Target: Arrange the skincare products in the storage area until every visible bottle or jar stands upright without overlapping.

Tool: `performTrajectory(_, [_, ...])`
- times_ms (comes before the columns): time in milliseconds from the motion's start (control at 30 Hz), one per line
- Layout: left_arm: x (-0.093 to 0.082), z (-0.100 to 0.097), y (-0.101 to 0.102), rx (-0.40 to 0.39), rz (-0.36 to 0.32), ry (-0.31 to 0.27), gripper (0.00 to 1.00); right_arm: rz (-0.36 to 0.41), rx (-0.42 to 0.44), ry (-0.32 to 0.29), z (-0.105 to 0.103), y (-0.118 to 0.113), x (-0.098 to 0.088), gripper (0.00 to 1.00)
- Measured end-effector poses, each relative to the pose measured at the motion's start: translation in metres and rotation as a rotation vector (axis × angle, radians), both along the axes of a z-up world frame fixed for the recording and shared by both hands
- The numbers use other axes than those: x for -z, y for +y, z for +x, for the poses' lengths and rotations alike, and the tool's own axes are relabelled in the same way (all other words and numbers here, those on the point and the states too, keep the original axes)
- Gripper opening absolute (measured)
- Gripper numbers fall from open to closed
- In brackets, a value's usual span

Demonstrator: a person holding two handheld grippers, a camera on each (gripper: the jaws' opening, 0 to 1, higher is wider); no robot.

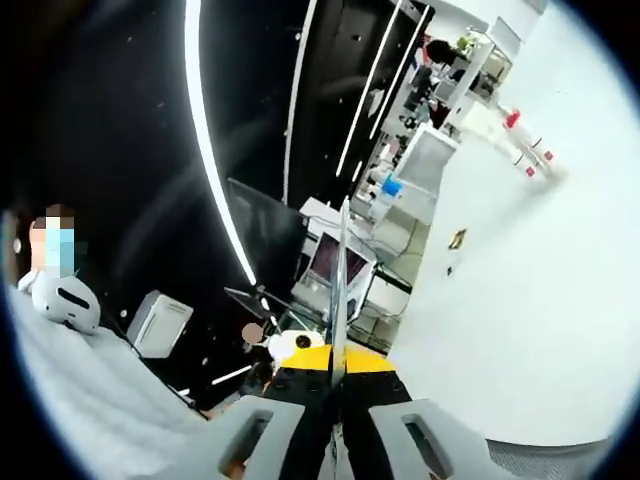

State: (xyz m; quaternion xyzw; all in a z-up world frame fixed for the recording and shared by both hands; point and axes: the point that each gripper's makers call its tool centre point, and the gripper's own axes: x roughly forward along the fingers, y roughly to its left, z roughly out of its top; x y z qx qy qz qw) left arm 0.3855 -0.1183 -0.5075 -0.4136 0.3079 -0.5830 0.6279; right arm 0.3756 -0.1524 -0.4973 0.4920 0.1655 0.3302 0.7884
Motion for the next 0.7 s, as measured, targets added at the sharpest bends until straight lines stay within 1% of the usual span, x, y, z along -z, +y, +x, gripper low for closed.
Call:
performTrajectory(67, [0.001,-0.002,-0.001,0.014,0.001,0.011,0.01,0.008,0.001,0.004,0.000,-0.001,0.000,0.00])
performTrajectory(200, [0.001,-0.003,-0.001,0.018,-0.005,0.031,0.00,0.001,0.000,0.005,0.000,0.001,-0.001,0.00])
performTrajectory(233, [0.000,-0.003,0.000,0.019,-0.007,0.020,0.00,0.005,-0.002,0.007,0.000,0.001,-0.001,0.00])
performTrajectory(267, [0.000,-0.001,0.002,0.003,-0.001,-0.038,0.00,0.008,-0.004,0.009,0.000,0.002,-0.001,0.00])
performTrajectory(300, [-0.002,-0.001,0.003,-0.005,0.003,-0.051,0.00,0.014,-0.003,0.008,0.000,0.003,-0.001,0.00])
performTrajectory(333, [-0.004,-0.002,0.005,-0.005,-0.006,-0.039,0.00,0.011,-0.002,0.000,0.001,0.004,-0.001,0.00])
performTrajectory(367, [-0.005,0.003,0.007,-0.025,-0.024,-0.013,0.00,0.005,-0.005,-0.009,0.000,0.006,-0.001,0.00])
performTrajectory(433, [-0.005,0.008,0.010,-0.049,-0.037,-0.001,0.00,-0.004,-0.013,-0.004,0.000,0.007,0.001,0.00])
performTrajectory(500, [-0.008,0.018,0.016,-0.093,-0.072,0.037,0.00,-0.024,-0.012,-0.005,0.000,0.008,0.003,0.00])
performTrajectory(533, [-0.010,0.024,0.020,-0.124,-0.096,0.053,0.00,-0.019,0.000,-0.005,0.001,0.005,0.003,0.00])
performTrajectory(567, [-0.010,0.026,0.023,-0.138,-0.107,0.069,0.00,-0.013,0.009,-0.006,0.001,0.002,0.003,0.00])
performTrajectory(700, [-0.006,0.027,0.022,-0.144,-0.093,0.083,0.00,-0.017,0.019,0.002,0.002,0.001,0.003,0.00])
